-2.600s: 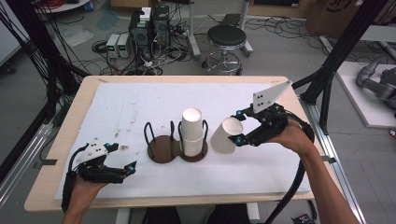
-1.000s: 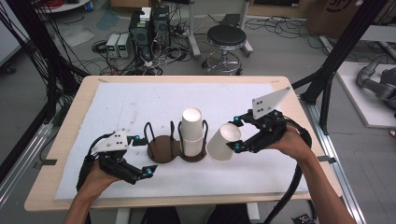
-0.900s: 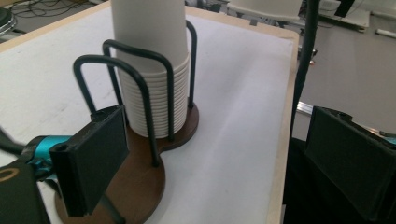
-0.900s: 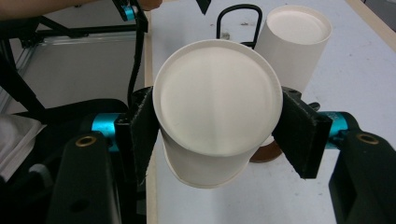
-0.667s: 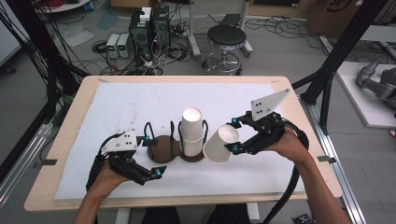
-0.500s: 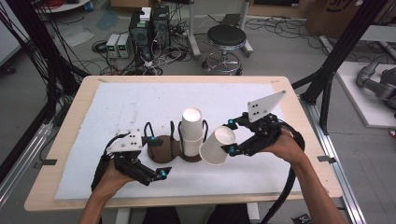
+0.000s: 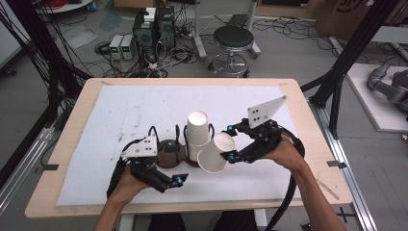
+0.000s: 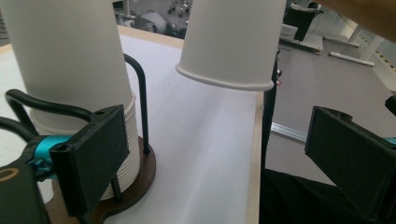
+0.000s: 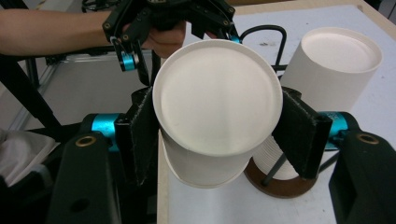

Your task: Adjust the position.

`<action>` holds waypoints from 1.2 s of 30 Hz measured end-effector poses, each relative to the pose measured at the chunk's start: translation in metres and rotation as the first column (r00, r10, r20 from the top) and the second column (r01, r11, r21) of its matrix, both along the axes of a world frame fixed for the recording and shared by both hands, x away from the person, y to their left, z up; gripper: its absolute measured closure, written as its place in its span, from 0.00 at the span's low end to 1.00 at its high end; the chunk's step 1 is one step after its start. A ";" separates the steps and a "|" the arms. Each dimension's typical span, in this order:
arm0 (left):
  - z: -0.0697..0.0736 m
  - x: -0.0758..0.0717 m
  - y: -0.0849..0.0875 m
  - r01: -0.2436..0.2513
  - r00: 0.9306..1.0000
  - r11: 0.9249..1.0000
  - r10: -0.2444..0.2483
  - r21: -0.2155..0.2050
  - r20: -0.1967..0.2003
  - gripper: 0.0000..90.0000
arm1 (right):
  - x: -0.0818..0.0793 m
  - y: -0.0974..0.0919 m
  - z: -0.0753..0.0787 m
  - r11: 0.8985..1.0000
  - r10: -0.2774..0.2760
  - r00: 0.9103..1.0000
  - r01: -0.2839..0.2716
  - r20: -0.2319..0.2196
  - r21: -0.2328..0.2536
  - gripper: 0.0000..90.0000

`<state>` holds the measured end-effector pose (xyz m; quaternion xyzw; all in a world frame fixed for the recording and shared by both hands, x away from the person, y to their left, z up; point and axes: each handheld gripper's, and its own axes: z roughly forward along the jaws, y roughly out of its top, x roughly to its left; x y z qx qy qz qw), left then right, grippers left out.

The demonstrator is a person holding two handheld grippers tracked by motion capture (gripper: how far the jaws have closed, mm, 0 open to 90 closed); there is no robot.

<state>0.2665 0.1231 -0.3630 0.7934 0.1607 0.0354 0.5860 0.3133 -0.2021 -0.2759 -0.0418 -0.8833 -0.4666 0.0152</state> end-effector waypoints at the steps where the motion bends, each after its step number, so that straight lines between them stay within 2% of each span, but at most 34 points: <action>1: -0.001 0.000 -0.003 0.002 1.000 1.000 -0.002 -0.004 -0.001 0.07 | 0.000 0.001 0.000 1.000 0.001 1.000 -0.001 -0.005 0.003 0.39; 5: -0.003 0.001 -0.010 0.021 1.000 1.000 -0.021 -0.003 0.001 0.07 | 0.000 0.004 -0.002 1.000 0.007 1.000 -0.007 -0.006 0.016 0.39; 10: -0.005 0.002 -0.017 0.034 0.999 0.999 -0.033 -0.028 0.005 0.07 | 0.001 0.008 -0.002 0.999 0.019 1.000 -0.019 -0.018 0.044 0.39; 11: -0.006 0.002 -0.018 0.034 0.999 0.999 -0.034 -0.036 0.005 0.07 | 0.001 0.009 -0.003 0.997 0.029 0.999 -0.027 -0.027 0.069 0.39; 30: -0.010 0.004 -0.035 0.060 0.998 0.993 -0.060 -0.102 0.001 0.07 | 0.002 0.022 -0.009 0.994 0.055 0.998 -0.051 -0.043 0.096 0.40; 36: -0.011 0.004 -0.036 0.067 0.998 0.993 -0.067 -0.096 0.003 0.07 | 0.002 0.023 -0.012 0.992 0.060 0.997 -0.053 -0.056 0.111 0.40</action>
